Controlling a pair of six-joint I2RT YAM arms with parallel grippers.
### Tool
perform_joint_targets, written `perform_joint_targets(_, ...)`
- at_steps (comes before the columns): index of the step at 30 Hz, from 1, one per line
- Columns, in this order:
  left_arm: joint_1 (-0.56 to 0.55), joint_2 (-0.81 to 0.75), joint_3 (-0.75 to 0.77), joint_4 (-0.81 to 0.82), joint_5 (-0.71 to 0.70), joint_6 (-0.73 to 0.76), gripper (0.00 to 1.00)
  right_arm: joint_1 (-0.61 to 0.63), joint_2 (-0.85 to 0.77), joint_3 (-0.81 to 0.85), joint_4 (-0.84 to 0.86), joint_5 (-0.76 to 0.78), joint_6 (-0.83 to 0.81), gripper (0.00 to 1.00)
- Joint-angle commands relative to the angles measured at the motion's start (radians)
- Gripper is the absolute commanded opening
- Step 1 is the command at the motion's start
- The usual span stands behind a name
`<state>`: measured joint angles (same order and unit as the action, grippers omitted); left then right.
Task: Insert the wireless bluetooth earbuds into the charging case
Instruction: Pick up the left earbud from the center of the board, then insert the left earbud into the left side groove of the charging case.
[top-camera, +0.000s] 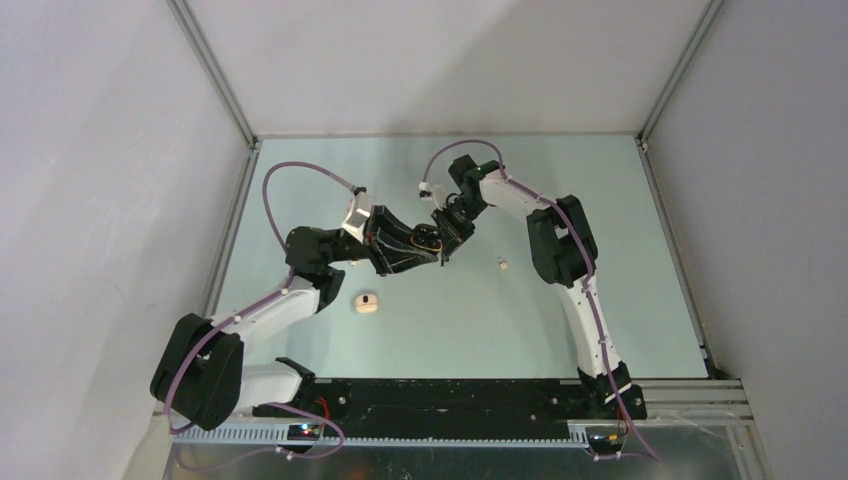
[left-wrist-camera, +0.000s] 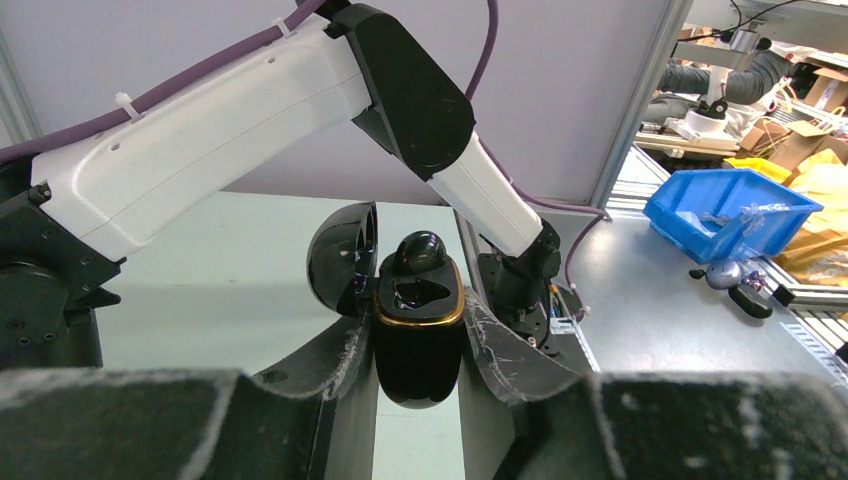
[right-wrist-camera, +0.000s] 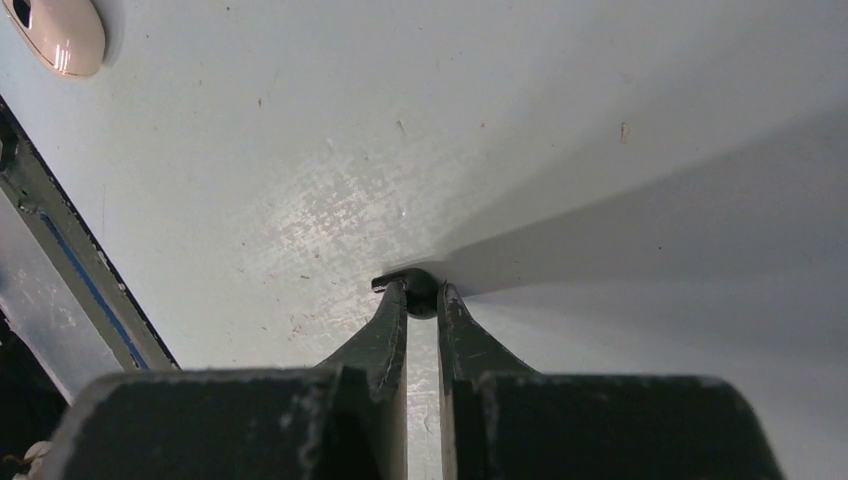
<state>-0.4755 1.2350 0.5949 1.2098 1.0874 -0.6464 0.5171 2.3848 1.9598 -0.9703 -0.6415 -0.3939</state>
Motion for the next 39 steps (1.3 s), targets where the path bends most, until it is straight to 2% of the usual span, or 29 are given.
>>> perform_joint_targets(1,-0.005,-0.028,0.029,0.018,0.0,0.011,0.03,-0.008,-0.044,-0.024,0.037,0.075,-0.029,0.06)
perform_joint_targets(8,-0.005,-0.02,0.031,0.017,-0.004,0.013,0.03,-0.055,-0.167,-0.026,0.046,0.024,-0.014,0.05)
perform_joint_targets(15,-0.005,-0.021,0.032,-0.001,-0.011,0.023,0.03,-0.061,-0.25,-0.087,0.079,0.088,-0.003,0.02)
perform_joint_targets(20,-0.007,-0.018,0.03,-0.072,-0.049,0.072,0.04,-0.087,-0.331,-0.141,0.147,0.139,0.044,0.03)
perform_joint_targets(25,-0.008,-0.01,0.031,-0.168,-0.108,0.143,0.03,-0.114,-0.469,-0.185,0.2,0.216,0.079,0.03)
perform_joint_targets(39,-0.013,0.013,0.034,-0.241,-0.172,0.187,0.03,-0.152,-0.86,-0.275,0.275,0.337,0.108,0.04)
